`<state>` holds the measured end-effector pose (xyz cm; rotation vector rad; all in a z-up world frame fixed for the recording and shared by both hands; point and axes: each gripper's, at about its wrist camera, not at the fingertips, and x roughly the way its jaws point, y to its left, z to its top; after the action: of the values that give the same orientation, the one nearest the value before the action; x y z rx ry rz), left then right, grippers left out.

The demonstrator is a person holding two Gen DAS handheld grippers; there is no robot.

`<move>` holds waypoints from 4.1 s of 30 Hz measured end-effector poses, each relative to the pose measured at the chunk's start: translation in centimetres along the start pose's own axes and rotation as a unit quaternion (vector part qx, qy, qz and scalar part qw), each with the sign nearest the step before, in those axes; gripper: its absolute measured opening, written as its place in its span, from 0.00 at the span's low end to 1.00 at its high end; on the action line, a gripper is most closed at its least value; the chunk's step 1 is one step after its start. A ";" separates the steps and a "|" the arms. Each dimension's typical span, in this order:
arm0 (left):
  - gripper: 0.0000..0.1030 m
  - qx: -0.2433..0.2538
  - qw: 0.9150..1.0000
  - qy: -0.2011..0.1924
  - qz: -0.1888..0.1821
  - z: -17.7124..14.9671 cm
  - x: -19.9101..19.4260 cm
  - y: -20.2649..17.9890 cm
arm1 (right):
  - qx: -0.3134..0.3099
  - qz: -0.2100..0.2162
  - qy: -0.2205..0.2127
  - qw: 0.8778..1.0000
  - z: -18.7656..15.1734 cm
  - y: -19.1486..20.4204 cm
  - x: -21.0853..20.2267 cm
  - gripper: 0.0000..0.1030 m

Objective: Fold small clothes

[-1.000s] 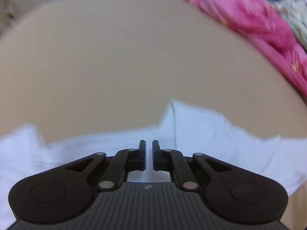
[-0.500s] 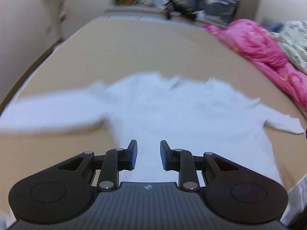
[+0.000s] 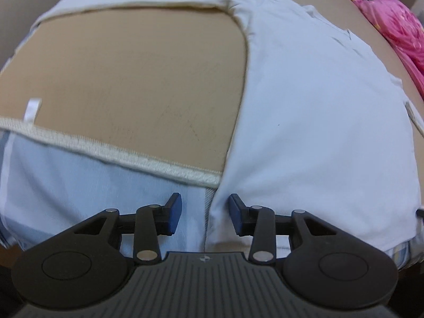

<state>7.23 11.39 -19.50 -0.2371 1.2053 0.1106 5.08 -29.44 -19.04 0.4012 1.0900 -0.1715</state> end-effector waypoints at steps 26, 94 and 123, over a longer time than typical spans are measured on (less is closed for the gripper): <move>0.14 0.090 0.994 -0.056 -0.004 -2.8 -5.3 -4.4 | 0.013 0.021 -0.090 0.996 -1.8 -2.3 -5.2 0.14; 0.42 -0.364 0.912 -0.190 0.025 23.5 2.6 18.8 | -0.083 0.063 -0.250 0.963 10.4 6.0 -2.8 0.49; 0.27 0.236 0.934 -0.264 -0.041 20.9 -4.8 -12.2 | -0.120 0.071 -0.186 0.973 10.6 8.7 0.6 0.48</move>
<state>27.10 4.73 -6.45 0.1607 0.6544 -0.1821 17.03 -25.66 -13.34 0.2157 0.6994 0.0141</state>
